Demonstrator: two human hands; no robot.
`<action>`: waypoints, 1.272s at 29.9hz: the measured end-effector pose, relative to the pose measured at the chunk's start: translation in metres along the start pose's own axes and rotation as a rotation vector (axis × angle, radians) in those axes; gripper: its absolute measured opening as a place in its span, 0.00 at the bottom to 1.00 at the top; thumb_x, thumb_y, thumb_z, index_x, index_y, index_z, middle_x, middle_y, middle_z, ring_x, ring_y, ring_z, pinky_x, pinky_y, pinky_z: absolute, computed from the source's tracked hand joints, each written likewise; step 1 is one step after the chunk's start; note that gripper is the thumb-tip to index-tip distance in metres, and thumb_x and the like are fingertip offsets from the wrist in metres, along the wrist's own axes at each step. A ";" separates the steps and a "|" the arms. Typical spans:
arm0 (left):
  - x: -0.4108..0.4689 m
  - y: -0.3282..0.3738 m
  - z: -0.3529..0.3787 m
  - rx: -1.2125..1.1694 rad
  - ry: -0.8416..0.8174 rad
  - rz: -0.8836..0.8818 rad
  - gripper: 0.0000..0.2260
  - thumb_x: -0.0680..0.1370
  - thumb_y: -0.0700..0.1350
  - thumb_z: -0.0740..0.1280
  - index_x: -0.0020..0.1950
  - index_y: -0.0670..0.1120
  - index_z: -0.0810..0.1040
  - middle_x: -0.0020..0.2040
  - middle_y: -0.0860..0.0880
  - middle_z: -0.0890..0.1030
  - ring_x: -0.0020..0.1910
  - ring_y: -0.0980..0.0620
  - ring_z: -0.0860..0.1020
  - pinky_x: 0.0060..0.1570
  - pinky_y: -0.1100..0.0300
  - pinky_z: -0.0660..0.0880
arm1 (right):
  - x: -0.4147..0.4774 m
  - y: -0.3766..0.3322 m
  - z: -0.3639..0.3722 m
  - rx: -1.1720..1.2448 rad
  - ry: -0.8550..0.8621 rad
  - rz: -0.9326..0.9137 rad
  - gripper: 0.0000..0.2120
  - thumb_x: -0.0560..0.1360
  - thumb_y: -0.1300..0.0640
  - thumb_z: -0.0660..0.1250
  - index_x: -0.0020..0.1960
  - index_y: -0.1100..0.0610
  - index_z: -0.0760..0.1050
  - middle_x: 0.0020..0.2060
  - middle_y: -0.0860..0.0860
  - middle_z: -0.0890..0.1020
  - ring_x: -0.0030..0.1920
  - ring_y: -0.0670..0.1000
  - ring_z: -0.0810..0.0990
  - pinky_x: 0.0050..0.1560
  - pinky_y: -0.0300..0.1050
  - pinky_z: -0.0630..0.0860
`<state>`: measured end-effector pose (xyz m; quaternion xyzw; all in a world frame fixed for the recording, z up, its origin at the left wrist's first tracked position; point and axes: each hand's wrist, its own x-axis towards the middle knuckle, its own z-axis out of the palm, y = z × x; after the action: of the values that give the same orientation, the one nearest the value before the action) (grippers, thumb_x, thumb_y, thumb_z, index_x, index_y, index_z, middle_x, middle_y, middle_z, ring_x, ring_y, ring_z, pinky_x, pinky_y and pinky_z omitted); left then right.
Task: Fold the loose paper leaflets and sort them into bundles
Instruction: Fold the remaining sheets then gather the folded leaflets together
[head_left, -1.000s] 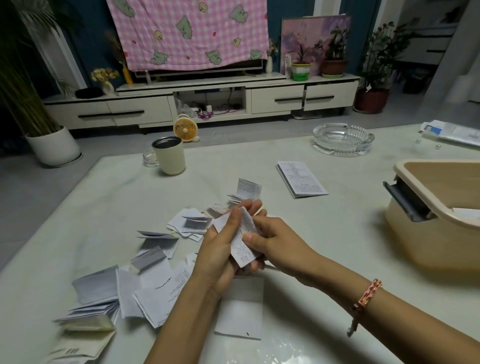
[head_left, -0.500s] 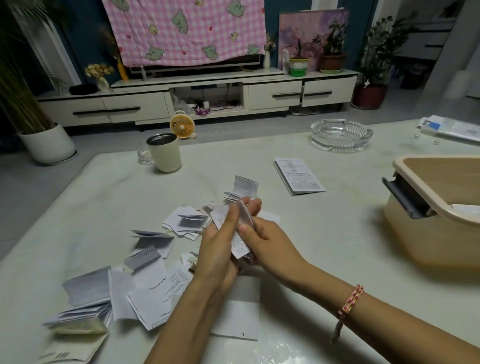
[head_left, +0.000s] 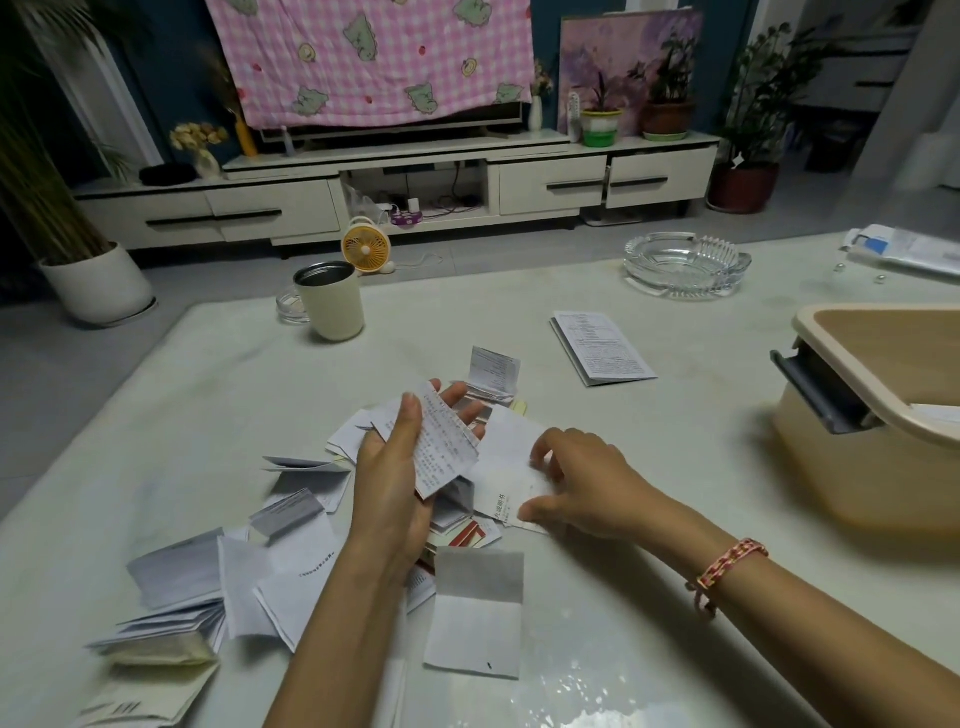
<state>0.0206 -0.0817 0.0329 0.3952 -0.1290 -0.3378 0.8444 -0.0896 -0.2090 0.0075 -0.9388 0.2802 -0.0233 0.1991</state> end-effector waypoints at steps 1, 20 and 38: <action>0.000 0.000 0.000 -0.004 -0.006 -0.012 0.12 0.81 0.45 0.55 0.56 0.41 0.75 0.50 0.44 0.84 0.48 0.47 0.83 0.48 0.52 0.80 | 0.000 -0.001 0.000 0.020 0.002 0.001 0.23 0.67 0.43 0.72 0.57 0.50 0.69 0.50 0.50 0.73 0.51 0.51 0.71 0.47 0.43 0.63; 0.000 -0.001 0.002 -0.113 -0.009 -0.154 0.12 0.80 0.42 0.58 0.47 0.39 0.79 0.42 0.44 0.84 0.42 0.49 0.83 0.51 0.53 0.77 | -0.008 -0.015 -0.033 0.994 0.263 0.181 0.11 0.76 0.58 0.65 0.35 0.58 0.73 0.33 0.53 0.75 0.34 0.49 0.70 0.35 0.40 0.65; -0.002 -0.017 0.008 -0.018 0.028 -0.215 0.31 0.76 0.65 0.51 0.51 0.40 0.80 0.48 0.39 0.83 0.45 0.46 0.83 0.42 0.54 0.81 | -0.018 -0.066 0.001 0.696 0.456 0.044 0.09 0.74 0.52 0.67 0.36 0.53 0.74 0.31 0.45 0.79 0.35 0.45 0.76 0.40 0.43 0.74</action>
<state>0.0073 -0.0924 0.0249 0.4037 -0.0711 -0.4220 0.8086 -0.0703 -0.1492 0.0335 -0.7801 0.3126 -0.3195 0.4378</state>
